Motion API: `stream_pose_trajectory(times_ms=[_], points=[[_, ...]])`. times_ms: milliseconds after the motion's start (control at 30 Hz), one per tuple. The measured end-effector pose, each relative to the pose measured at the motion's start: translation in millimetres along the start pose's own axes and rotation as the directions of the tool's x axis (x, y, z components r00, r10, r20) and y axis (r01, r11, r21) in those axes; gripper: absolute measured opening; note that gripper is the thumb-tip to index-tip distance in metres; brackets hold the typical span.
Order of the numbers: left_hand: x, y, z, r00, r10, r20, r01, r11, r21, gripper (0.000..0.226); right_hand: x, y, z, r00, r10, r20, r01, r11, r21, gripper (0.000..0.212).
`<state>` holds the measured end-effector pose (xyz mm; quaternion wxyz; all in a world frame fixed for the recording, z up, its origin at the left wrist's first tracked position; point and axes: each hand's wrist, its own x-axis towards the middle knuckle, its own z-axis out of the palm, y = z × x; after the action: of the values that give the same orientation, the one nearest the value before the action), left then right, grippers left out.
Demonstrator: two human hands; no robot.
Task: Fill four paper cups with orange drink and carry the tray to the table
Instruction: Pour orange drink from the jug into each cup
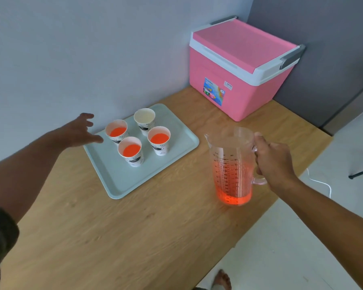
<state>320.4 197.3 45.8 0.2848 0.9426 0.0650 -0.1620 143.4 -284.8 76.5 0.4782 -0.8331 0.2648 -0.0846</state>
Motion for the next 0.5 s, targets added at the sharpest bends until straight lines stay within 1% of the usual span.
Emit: stream_pose_trajectory(times_ms=[67, 167, 267, 333, 433, 500], points=[[8, 18, -16, 0.999, 0.034, -0.039, -0.034, 0.999, 0.008, 0.092, 2, 2, 1, 1.000, 0.005, -0.001, -0.005, 1.000, -0.005, 0.069], [20, 53, -17, 0.991, 0.121, -0.049, -0.117, 0.989, 0.091, 0.095, 4, 5, 1, 1.000, 0.009, -0.007, -0.009, 1.000, 0.001, 0.068], [30, 90, 0, 0.978, 0.210, 0.005, -0.205, 0.952, 0.228, 0.104, 5, 8, -1, 1.000, 0.015, -0.014, -0.015, 1.000, 0.004, 0.067], [39, 110, 16, 0.967, 0.250, 0.051, -0.254, 0.926, 0.279, 0.110, 5, 9, -5, 1.000, 0.020, -0.023, -0.020, 1.000, 0.003, 0.066], [54, 124, 35, 0.964, 0.245, 0.105, -0.266, 0.913, 0.311, 0.113, 6, 11, -11, 0.999, 0.038, -0.036, -0.038, 0.999, -0.001, 0.067], [64, 124, 45, 0.964, 0.243, 0.105, -0.264, 0.913, 0.312, 0.110, 8, 15, -17, 0.997, 0.053, -0.060, -0.053, 0.999, 0.003, 0.067]])
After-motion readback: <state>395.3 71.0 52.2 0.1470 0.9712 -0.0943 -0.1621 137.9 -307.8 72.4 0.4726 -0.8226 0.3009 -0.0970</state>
